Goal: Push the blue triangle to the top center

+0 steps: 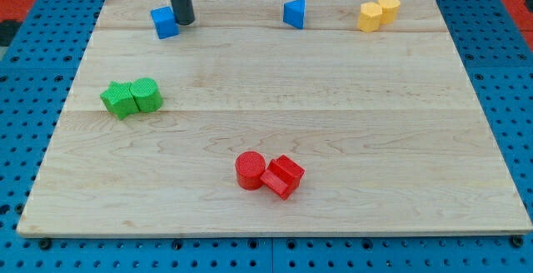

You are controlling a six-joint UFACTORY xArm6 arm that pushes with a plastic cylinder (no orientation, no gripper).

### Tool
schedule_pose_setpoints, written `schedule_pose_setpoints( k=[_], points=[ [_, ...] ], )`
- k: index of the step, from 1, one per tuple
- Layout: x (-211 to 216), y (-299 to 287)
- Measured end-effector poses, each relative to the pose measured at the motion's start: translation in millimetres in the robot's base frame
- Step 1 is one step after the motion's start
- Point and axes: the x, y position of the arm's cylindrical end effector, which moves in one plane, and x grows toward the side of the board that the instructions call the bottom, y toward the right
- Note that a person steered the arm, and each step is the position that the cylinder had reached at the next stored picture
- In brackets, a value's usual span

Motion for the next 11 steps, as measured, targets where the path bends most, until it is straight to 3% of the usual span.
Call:
schedule_pose_setpoints(
  k=[2,4,5,6,7,9,10,11],
  points=[
    [8.5,-33.7],
    [23.3,96.9],
    [-5.0,204.3],
    [-2.8,246.2],
    [-3.4,253.8],
    [-50.6,266.8],
    [-33.5,169.4],
    [-11.7,116.5]
  ],
)
